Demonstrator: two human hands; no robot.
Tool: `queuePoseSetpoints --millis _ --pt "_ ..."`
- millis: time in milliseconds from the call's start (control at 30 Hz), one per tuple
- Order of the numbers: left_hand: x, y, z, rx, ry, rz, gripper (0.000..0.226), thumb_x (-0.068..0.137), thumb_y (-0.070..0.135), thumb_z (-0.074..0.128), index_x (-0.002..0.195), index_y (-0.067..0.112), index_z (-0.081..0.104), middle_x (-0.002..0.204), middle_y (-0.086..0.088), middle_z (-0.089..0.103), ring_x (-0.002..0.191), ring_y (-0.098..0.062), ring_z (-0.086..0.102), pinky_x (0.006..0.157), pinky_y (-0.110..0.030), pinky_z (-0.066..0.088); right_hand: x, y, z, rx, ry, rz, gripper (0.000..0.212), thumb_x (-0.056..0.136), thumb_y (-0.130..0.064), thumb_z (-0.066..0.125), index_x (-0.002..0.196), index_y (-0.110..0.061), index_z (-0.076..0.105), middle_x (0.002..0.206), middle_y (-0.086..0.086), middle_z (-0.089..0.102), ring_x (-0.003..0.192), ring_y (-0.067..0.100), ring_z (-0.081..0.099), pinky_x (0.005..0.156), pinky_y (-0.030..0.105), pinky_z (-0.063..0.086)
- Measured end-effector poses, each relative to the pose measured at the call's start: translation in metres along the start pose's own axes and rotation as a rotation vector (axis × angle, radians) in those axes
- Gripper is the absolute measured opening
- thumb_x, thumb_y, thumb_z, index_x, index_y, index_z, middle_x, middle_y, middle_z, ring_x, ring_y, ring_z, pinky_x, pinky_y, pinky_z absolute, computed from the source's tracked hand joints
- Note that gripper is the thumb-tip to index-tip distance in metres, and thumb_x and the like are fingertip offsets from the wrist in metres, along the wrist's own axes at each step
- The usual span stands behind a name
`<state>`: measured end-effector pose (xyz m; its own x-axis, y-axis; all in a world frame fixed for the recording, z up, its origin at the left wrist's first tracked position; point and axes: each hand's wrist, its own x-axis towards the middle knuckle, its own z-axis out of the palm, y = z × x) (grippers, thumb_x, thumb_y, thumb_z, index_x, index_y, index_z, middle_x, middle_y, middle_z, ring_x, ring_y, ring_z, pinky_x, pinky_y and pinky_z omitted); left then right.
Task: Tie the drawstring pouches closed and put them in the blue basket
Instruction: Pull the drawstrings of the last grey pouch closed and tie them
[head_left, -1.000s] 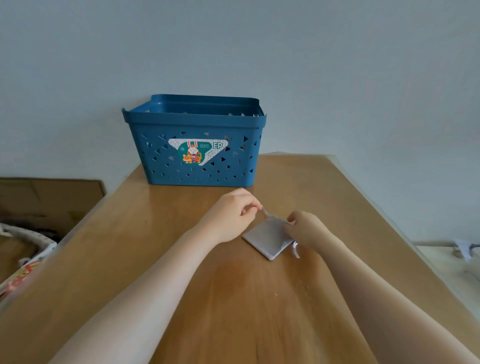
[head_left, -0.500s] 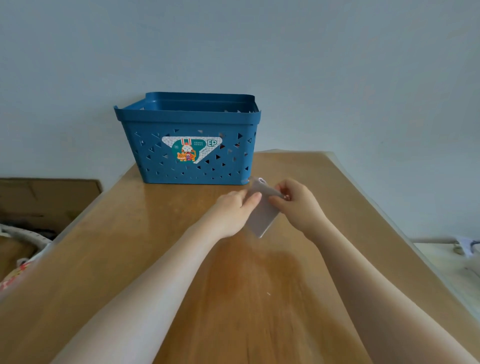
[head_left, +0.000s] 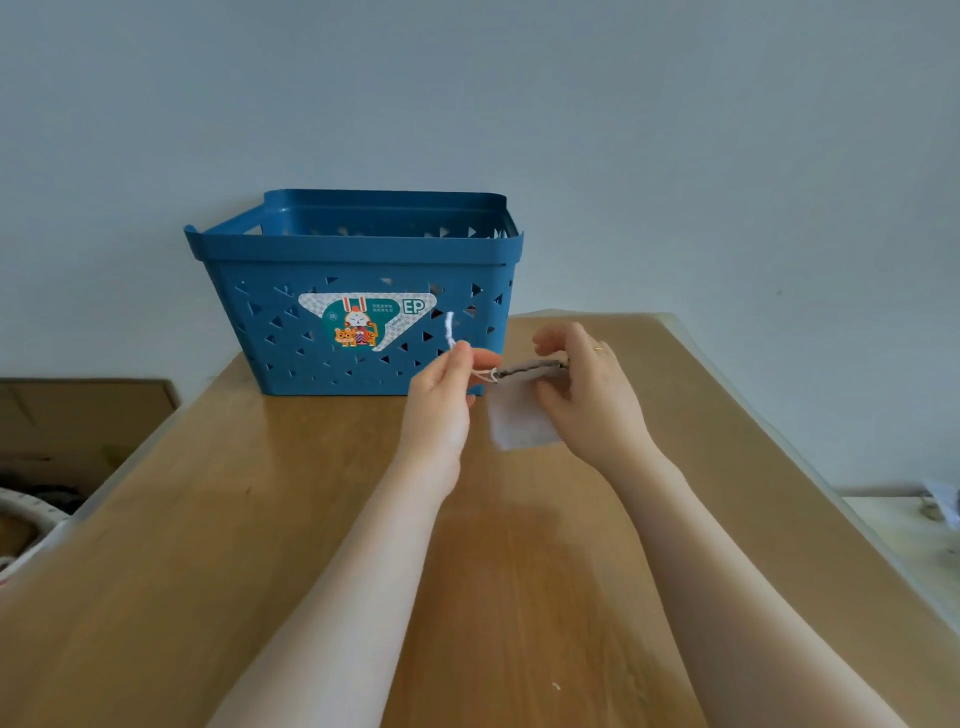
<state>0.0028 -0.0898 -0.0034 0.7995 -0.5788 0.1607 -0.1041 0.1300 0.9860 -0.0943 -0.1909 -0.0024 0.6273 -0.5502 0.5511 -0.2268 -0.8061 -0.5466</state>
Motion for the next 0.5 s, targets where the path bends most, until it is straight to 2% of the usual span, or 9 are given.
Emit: queuePoseSetpoints --millis 67,133,200,233,333,367,433,500 --pt "0.004 0.001 -0.003 -0.070 0.034 -0.075 0.042 0.101 0.037 0.035 0.082 0.020 0.068 0.089 0.001 0.066 0.085 -0.015 0.060 0.061 -0.018 0.047 0.005 0.008 0.001 -0.039 -0.127 -0.017 0.043 0.086 -0.006 0.052 0.127 -0.016 0.047 0.114 -0.003 0.052 0.105 0.016 0.043 0.081 0.024 0.036" --pt "0.004 0.004 -0.007 -0.046 0.079 -0.141 0.041 0.101 0.039 0.036 0.087 0.019 0.069 0.083 0.006 0.061 0.073 -0.010 0.051 0.050 -0.015 0.044 0.008 0.013 -0.004 -0.059 -0.270 -0.039 0.033 0.090 -0.010 0.053 0.123 -0.014 0.053 0.103 -0.005 0.051 0.099 0.016 0.045 0.075 0.016 0.030" --pt "0.007 0.002 -0.010 -0.024 0.107 -0.154 0.037 0.100 0.037 0.039 0.090 0.020 0.070 0.088 0.012 0.061 0.074 -0.008 0.044 0.057 -0.019 0.040 0.010 0.016 -0.008 -0.095 -0.342 -0.028 0.015 0.093 -0.017 0.054 0.104 -0.012 0.063 0.081 -0.010 0.052 0.083 0.015 0.048 0.063 0.015 0.031" --pt "0.008 0.001 -0.011 -0.032 0.113 -0.153 0.035 0.100 0.037 0.040 0.090 0.022 0.071 0.091 0.014 0.062 0.075 -0.008 0.043 0.062 -0.022 0.037 0.011 0.017 -0.011 -0.111 -0.353 0.003 0.016 0.093 -0.024 0.054 0.091 -0.012 0.065 0.070 -0.011 0.050 0.072 0.015 0.048 0.059 0.016 0.033" --pt "0.009 0.001 -0.018 -0.087 0.090 -0.162 0.032 0.098 0.037 0.043 0.087 0.024 0.071 0.096 0.012 0.067 0.068 -0.008 0.041 0.065 -0.024 0.035 0.013 0.020 -0.015 -0.193 -0.359 0.112 0.041 0.092 -0.040 0.052 0.066 -0.009 0.060 0.052 -0.003 0.045 0.049 0.014 0.040 0.051 0.027 0.033" --pt "0.009 0.002 -0.021 -0.124 0.070 -0.175 0.032 0.098 0.036 0.044 0.087 0.023 0.071 0.096 0.009 0.068 0.063 -0.007 0.039 0.063 -0.023 0.034 0.012 0.018 -0.017 -0.183 -0.335 0.141 0.045 0.092 -0.041 0.051 0.062 -0.008 0.057 0.050 -0.002 0.042 0.045 0.012 0.037 0.049 0.025 0.031" --pt "0.008 0.004 -0.025 -0.191 0.032 -0.212 0.032 0.098 0.036 0.044 0.087 0.019 0.070 0.091 0.004 0.070 0.054 -0.007 0.036 0.057 -0.020 0.033 0.007 0.012 -0.020 -0.010 -0.259 0.238 0.048 0.093 -0.041 0.049 0.058 -0.009 0.046 0.049 -0.002 0.035 0.041 0.008 0.029 0.045 0.021 0.026" --pt "0.007 0.006 -0.027 -0.285 0.006 -0.265 0.035 0.098 0.036 0.044 0.084 0.014 0.067 0.082 0.001 0.071 0.048 -0.007 0.034 0.050 -0.018 0.030 0.003 0.006 -0.020 0.333 -0.159 0.398 0.045 0.094 -0.040 0.048 0.060 -0.012 0.041 0.055 -0.001 0.038 0.047 0.008 0.034 0.053 0.022 0.032"
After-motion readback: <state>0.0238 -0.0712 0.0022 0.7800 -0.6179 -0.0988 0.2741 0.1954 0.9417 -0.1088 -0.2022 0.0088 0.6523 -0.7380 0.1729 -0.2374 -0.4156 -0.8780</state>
